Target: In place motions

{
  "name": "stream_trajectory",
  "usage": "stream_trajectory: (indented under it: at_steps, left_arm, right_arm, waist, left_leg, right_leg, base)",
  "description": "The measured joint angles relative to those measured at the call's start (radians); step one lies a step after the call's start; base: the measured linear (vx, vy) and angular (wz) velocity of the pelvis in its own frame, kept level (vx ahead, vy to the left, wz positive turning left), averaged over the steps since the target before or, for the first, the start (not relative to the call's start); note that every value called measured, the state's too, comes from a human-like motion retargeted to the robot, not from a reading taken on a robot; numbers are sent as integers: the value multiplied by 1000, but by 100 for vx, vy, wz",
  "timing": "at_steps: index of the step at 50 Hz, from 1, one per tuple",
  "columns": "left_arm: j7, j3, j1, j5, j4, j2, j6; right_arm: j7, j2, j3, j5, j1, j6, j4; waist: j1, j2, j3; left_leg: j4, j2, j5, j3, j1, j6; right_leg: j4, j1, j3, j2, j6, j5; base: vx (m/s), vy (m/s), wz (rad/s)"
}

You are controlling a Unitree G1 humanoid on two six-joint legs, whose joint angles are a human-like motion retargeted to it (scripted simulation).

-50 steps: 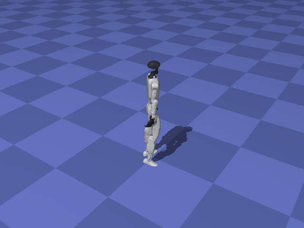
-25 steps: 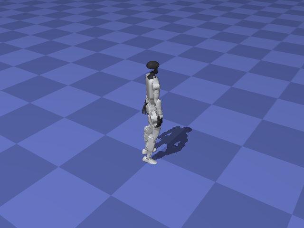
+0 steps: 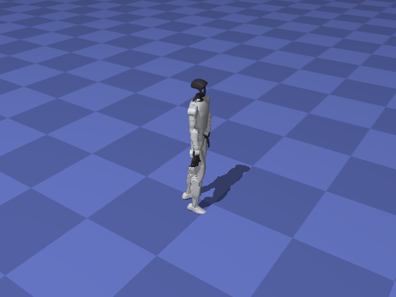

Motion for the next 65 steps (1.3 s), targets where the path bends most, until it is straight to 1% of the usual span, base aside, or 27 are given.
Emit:
stream_trajectory:
  at_steps: [5,9,14,20,25,30,38,43,51,52,55,57,62,65]
  left_arm:
    - [-8,-12,-31,-8,-22,-3,3]
    - [-18,-18,-57,3,-61,-5,-8]
    - [-5,-28,-76,9,-84,-16,-26]
    - [-14,-23,-63,-22,-79,-37,-26]
    - [-13,-11,-40,-12,-57,-38,-21]
    - [-6,-3,-23,11,-16,-28,-10]
    - [5,34,2,-3,6,-8,-4]
    - [13,50,10,-15,11,2,-5]
    - [25,60,19,-21,23,-5,-7]
    - [26,58,19,-21,25,-8,-7]
    - [34,50,19,-21,32,-21,-11]
    - [54,46,24,-28,36,-30,-24]
    - [154,48,36,-74,30,-56,-68]
    - [168,59,38,-97,30,-63,-78]
  right_arm:
    - [-9,-8,-28,25,-7,9,20]
    - [-17,-11,-53,60,-4,12,45]
    - [-15,-7,-86,104,9,15,91]
    - [-11,9,-116,152,30,16,108]
    - [-32,13,-99,139,32,18,96]
    - [-38,2,-97,122,31,17,89]
    - [-17,-21,-137,148,35,16,86]
    - [27,-31,-153,152,40,17,86]
    - [25,-20,-152,153,42,13,65]
    - [29,-17,-151,151,41,10,58]
    - [43,-11,-151,147,37,2,32]
    - [49,-7,-145,143,34,-4,15]
    - [57,1,-132,128,30,-18,-23]
    - [59,3,-123,119,27,-23,-34]
  waist:
    - [-61,24,17]
    - [-81,38,32]
    - [-66,43,34]
    - [-36,38,31]
    - [-34,35,38]
    - [5,25,39]
    - [90,1,35]
    - [148,-15,21]
    - [223,-46,-6]
    - [220,-48,-7]
    - [155,-50,-12]
    - [135,-52,-11]
    - [123,-56,-11]
    - [129,-53,-14]
  left_leg:
    - [-3,1,3,54,7,-6]
    - [-5,-4,6,78,13,-7]
    - [-8,-12,12,81,15,-4]
    - [-7,-18,23,44,7,3]
    - [-7,-21,39,-26,-6,15]
    - [-5,-30,58,-101,-19,28]
    - [4,-55,94,-252,-53,50]
    - [6,-78,118,-348,-81,61]
    - [15,-121,153,-483,-141,72]
    - [13,-131,155,-509,-143,75]
    - [-5,-175,161,-631,-133,92]
    - [-14,-190,170,-674,-130,94]
    - [-6,-200,183,-725,-148,77]
    - [-5,-200,184,-725,-152,71]
  right_leg:
    - [-2,-18,39,13,5,14]
    - [-2,-24,57,15,8,19]
    - [-2,-24,61,13,8,19]
    - [0,-15,34,4,8,9]
    - [-2,10,-24,-12,10,-8]
    - [-9,47,-83,-28,11,-28]
    - [-20,109,-197,-56,10,-62]
    - [-26,138,-267,-71,11,-84]
    - [-40,165,-379,-102,23,-106]
    - [-41,170,-403,-107,26,-110]
    - [-45,193,-526,-122,38,-125]
    - [-47,207,-573,-131,45,-130]
    - [-50,225,-633,-149,58,-136]
    - [-49,224,-638,-156,61,-135]
  base:
    - [-19,12,-58]
    - [-11,9,-34]
    - [-1,1,-4]
    - [4,-2,26]
    - [8,-6,65]
    - [19,-13,73]
    - [33,-10,93]
    - [36,2,95]
    - [26,9,89]
    - [14,11,148]
    - [10,9,198]
    - [11,9,136]
    - [7,7,68]
    - [2,4,10]
